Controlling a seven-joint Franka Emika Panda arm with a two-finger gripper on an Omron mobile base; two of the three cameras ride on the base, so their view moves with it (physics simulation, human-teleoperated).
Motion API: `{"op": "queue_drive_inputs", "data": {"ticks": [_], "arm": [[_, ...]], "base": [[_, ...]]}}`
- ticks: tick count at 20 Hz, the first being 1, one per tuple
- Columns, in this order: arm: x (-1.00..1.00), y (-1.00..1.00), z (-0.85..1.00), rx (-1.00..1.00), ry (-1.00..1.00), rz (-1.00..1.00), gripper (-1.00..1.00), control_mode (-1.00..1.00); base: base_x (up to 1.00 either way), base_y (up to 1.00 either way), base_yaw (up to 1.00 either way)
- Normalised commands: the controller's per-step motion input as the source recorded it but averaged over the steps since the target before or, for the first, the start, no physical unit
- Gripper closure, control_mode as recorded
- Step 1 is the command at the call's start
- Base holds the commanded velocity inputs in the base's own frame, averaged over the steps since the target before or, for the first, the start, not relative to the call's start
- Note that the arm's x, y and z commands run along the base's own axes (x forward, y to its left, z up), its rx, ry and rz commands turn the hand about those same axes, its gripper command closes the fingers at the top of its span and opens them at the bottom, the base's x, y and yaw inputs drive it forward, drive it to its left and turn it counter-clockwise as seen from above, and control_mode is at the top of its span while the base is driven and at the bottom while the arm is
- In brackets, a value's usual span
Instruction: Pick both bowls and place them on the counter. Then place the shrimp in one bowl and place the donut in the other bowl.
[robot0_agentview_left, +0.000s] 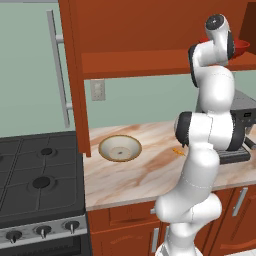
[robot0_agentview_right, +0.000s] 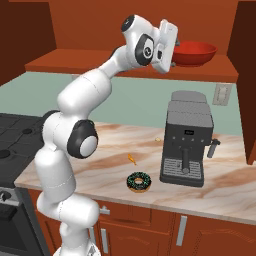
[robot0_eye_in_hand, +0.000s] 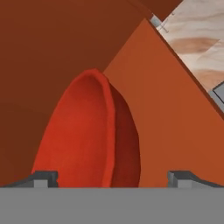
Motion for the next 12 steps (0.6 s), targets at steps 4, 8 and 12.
{"op": "queue_drive_inputs", "data": {"ticks": [4,8,12], "arm": [[0.0,-0.01,-0.27,0.04,0.03,0.0,-1.0,-1.0],[0.03,-0.01,-0.3,0.05,0.0,0.0,-1.0,-1.0],[0.09,0.0,-0.24,0.06,0.0,0.0,-1.0,-1.0]], "base": [[0.0,0.0,0.0],[0.0,0.0,0.0],[0.0,0.0,0.0]]}}
